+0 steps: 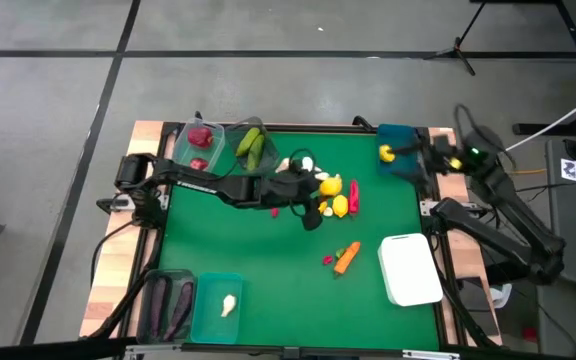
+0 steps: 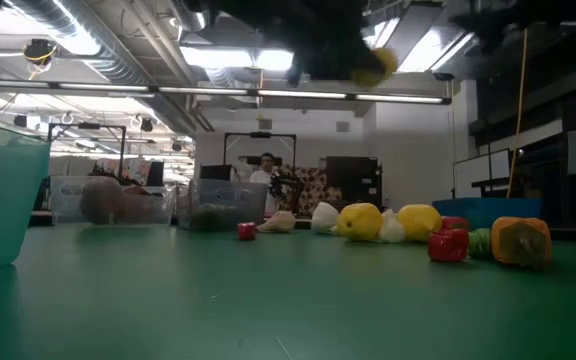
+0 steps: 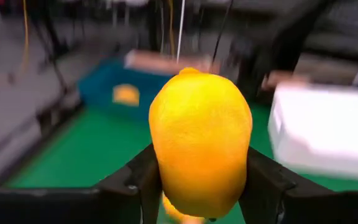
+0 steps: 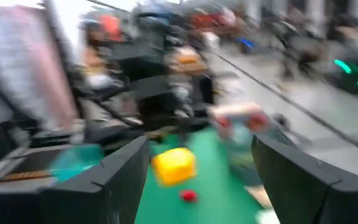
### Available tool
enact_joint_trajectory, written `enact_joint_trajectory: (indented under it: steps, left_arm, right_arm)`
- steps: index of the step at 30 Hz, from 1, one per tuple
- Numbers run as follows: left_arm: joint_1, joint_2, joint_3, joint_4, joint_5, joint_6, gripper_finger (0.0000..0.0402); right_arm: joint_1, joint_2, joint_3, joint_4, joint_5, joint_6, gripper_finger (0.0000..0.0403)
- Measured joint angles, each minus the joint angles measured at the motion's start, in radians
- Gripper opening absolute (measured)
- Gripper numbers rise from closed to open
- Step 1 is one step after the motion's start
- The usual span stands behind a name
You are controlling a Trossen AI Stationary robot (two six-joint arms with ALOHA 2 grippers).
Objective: Sort produce into baskets
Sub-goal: Put the lemon into the blue bin
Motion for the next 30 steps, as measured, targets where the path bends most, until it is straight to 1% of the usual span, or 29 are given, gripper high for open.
enact_joint_trajectory:
  steps: [1,3,5,8,10,12,14,17,20,23,30]
  left_arm:
    - [0.000,-0.001,0.000,0.046,0.000,0.028,0.0162]
    - [0.000,-0.002,0.000,0.138,0.006,0.079,0.0167]
    - [0.000,-0.002,0.000,0.206,0.021,0.114,0.0171]
    - [0.003,-0.002,0.000,0.283,0.093,0.136,0.0173]
    - [0.003,-0.002,0.000,0.316,0.127,0.138,0.0173]
    - [0.003,-0.002,0.000,0.343,0.139,0.148,0.0174]
    - [0.003,-0.002,0.000,0.365,0.165,0.160,0.0174]
    - [0.003,-0.002,0.000,0.414,0.215,0.179,0.0174]
    - [0.003,-0.002,0.000,0.450,0.233,0.202,0.0174]
    - [0.010,-0.002,0.000,0.472,0.236,0.216,0.0174]
    - [0.031,0.010,0.000,0.478,0.247,0.200,0.0175]
  right_arm:
    - [0.000,-0.033,-0.006,0.007,-0.025,0.008,0.0282]
    - [0.000,-0.102,-0.018,0.005,-0.038,0.009,0.0282]
    - [0.000,-0.166,-0.029,0.006,-0.021,0.011,0.0282]
    - [0.000,-0.240,-0.043,0.005,0.014,0.011,0.0282]
    - [0.000,-0.274,-0.048,0.004,0.024,0.011,0.0282]
    - [0.000,-0.289,-0.048,0.005,0.046,0.010,0.0284]
    - [0.000,-0.292,-0.048,0.005,0.059,0.008,0.0286]
    - [0.000,-0.278,-0.048,0.007,0.113,0.003,0.0292]
    - [-0.001,-0.248,-0.049,0.026,0.137,0.007,0.0303]
    - [0.000,-0.218,-0.049,0.083,0.128,0.025,0.0317]
    - [0.011,-0.132,-0.048,0.229,0.049,0.110,0.0337]
